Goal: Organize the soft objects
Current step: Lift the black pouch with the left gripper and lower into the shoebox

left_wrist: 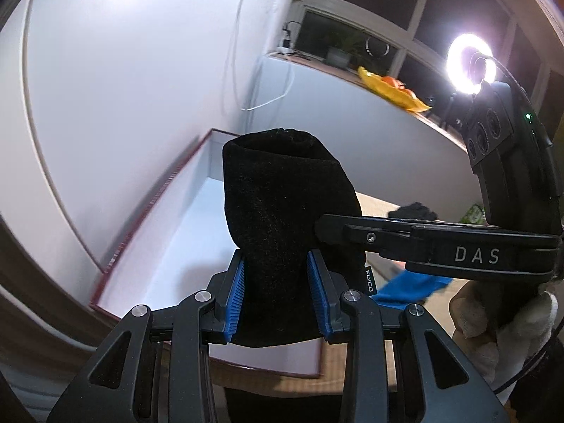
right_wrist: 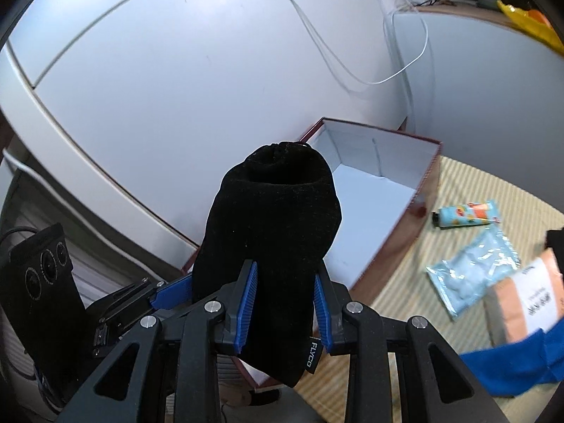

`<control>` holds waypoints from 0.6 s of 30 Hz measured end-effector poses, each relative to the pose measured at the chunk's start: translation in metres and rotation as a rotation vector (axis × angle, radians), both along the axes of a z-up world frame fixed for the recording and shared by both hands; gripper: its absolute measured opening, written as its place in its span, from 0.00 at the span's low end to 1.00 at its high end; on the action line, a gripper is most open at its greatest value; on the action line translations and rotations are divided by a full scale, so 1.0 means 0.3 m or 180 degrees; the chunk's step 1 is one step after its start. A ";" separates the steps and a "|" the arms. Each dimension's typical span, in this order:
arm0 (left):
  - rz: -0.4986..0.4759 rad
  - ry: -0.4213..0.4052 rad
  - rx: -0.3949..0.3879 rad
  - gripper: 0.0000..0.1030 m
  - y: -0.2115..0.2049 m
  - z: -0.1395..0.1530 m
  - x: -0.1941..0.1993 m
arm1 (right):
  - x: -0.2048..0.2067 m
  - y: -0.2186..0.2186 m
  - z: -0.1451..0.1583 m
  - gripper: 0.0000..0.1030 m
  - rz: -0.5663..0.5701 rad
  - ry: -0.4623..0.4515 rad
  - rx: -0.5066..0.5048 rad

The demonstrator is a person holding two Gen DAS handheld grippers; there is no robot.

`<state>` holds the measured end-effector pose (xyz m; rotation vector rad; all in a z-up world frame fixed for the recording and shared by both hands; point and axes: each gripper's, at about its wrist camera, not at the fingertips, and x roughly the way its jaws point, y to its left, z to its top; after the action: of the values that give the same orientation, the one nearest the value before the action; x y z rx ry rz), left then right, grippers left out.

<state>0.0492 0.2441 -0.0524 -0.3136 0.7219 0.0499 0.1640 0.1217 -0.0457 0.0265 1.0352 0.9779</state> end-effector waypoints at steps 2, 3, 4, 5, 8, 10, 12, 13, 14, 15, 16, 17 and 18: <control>0.0039 0.0014 0.0028 0.32 0.017 -0.004 0.016 | 0.015 0.024 -0.020 0.27 0.0017 0.0036 0.0006; 0.0056 0.0021 0.0039 0.32 0.023 -0.007 0.018 | 0.014 0.030 -0.023 0.27 0.0025 0.0031 0.0004; 0.0077 0.0027 0.0059 0.32 0.029 -0.010 0.025 | 0.014 0.038 -0.026 0.27 0.0037 0.0021 -0.0004; 0.0096 0.0027 0.0078 0.32 0.033 -0.013 0.026 | 0.014 0.042 -0.027 0.28 0.0048 0.0013 -0.0008; 0.0142 0.0022 0.0138 0.32 0.043 -0.016 0.021 | 0.011 0.052 -0.028 0.31 0.0070 -0.0066 -0.0011; 0.0188 0.0024 0.0221 0.32 0.042 -0.018 0.018 | 0.004 0.054 -0.022 0.41 0.0067 -0.0144 -0.0030; 0.0252 0.0032 0.0303 0.32 0.040 -0.020 0.007 | -0.002 0.050 -0.020 0.58 0.0053 -0.0217 -0.0031; 0.0272 0.0043 0.0320 0.32 0.041 -0.024 0.005 | -0.002 0.045 -0.014 0.60 0.0043 -0.0236 -0.0020; 0.0285 0.0054 0.0325 0.33 0.040 -0.025 0.005 | -0.002 0.040 -0.012 0.64 0.0019 -0.0256 -0.0016; 0.0310 0.0063 0.0328 0.34 0.042 -0.027 0.007 | 0.001 0.032 -0.009 0.68 -0.0020 -0.0275 -0.0016; 0.0331 0.0068 0.0325 0.40 0.046 -0.029 -0.003 | 0.002 0.020 -0.001 0.69 -0.0040 -0.0278 -0.0004; 0.0336 0.0064 0.0318 0.44 0.047 -0.029 -0.005 | 0.006 0.011 0.002 0.70 -0.0065 -0.0274 0.0016; 0.0340 0.0061 0.0315 0.45 0.046 -0.028 -0.007 | 0.011 0.000 0.005 0.70 -0.0090 -0.0270 0.0032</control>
<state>0.0470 0.2578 -0.0607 -0.2570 0.7187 0.1895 0.1673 0.1216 -0.0442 0.0077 0.9497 0.9508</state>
